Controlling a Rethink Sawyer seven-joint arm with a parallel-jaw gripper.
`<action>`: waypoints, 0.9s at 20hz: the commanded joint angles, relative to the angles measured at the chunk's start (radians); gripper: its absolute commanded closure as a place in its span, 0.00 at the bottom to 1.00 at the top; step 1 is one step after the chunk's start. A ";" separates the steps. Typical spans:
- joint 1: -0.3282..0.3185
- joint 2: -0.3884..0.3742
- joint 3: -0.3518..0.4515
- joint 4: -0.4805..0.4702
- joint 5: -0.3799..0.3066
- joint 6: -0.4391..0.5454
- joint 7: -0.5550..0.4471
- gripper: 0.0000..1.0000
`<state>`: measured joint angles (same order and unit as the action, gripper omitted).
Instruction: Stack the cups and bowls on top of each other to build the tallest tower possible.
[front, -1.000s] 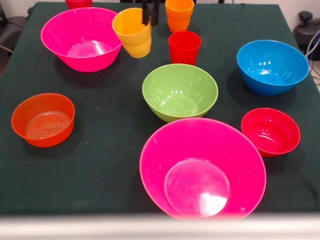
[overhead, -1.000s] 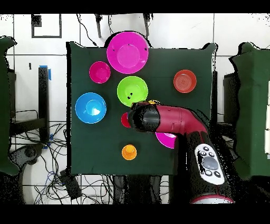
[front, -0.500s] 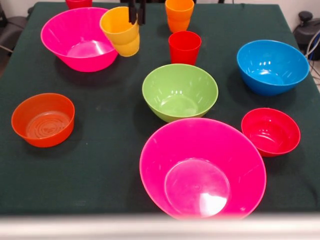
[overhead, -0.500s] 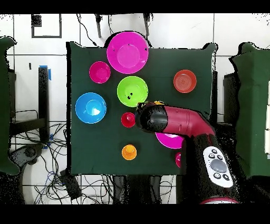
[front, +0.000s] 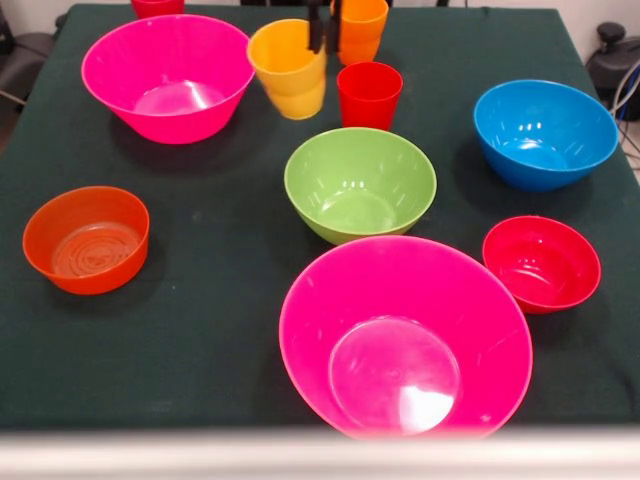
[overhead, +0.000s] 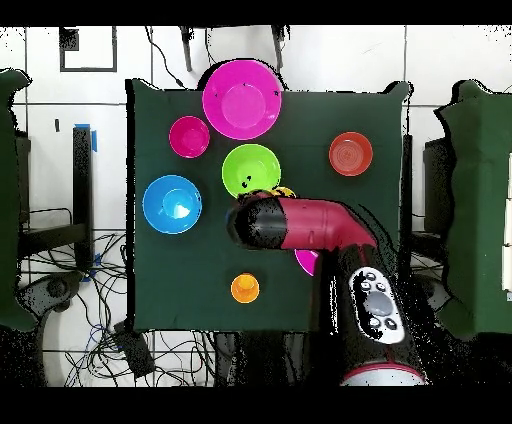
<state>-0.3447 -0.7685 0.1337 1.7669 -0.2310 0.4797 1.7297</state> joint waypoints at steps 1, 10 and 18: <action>0.097 0.024 0.039 -0.034 -0.065 -0.044 0.068 1.00; 0.169 0.056 -0.001 -0.086 -0.046 -0.061 0.102 1.00; 0.150 0.093 0.008 -0.103 -0.071 -0.113 0.052 1.00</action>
<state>-0.1826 -0.7441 0.1272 1.7253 -0.2310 0.4406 1.7297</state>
